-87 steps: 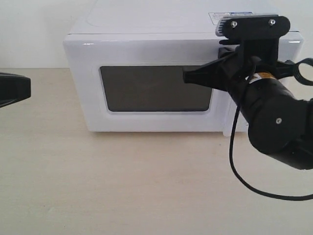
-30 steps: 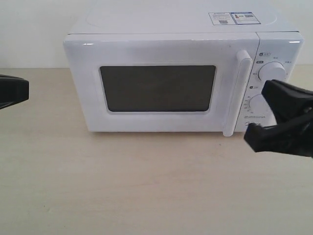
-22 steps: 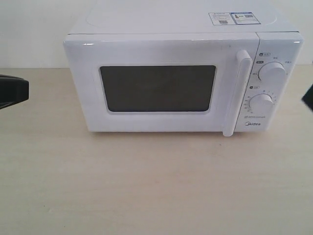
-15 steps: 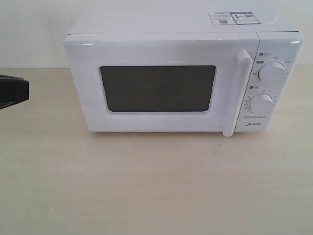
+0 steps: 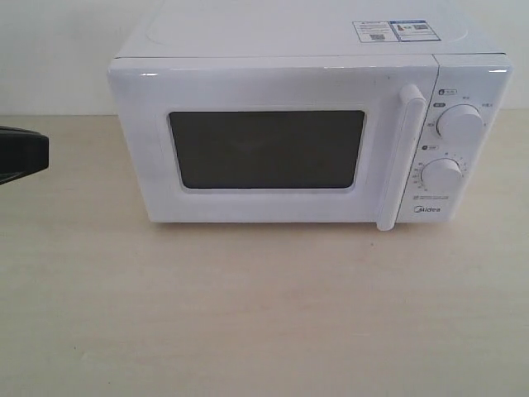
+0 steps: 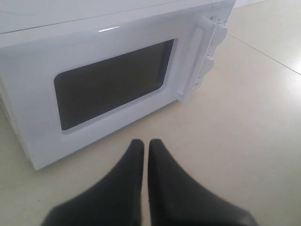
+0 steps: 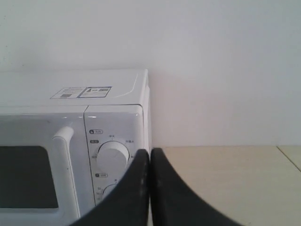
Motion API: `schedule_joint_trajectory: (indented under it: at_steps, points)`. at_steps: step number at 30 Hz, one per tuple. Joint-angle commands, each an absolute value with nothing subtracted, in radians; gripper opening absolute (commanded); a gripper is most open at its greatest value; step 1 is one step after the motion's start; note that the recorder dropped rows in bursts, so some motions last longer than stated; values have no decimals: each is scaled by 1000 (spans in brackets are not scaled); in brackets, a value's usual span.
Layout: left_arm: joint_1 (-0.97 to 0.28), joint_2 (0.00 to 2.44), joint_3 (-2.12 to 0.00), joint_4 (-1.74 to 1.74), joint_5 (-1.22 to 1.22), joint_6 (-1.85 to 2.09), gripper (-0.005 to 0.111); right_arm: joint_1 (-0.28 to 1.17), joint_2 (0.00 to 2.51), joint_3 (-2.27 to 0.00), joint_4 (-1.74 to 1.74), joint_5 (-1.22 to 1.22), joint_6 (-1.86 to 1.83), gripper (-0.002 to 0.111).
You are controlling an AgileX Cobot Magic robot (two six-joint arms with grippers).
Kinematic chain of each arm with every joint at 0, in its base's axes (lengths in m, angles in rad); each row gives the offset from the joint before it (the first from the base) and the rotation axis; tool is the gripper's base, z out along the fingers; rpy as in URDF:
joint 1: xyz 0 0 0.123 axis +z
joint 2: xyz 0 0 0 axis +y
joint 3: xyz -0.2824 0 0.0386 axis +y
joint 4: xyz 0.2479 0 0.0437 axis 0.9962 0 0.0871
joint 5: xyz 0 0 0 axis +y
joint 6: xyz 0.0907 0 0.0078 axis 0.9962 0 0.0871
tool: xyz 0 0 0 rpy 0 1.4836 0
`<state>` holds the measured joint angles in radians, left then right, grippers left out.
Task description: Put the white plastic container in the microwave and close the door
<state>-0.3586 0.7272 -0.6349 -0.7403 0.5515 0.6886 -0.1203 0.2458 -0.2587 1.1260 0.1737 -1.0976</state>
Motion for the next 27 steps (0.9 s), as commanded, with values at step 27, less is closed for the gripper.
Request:
schedule_joint_trajectory:
  at_steps: [27]
  points:
    - [-361, 723, -630, -743, 545, 680, 4, -130, 242, -257, -20, 244, 34, 0]
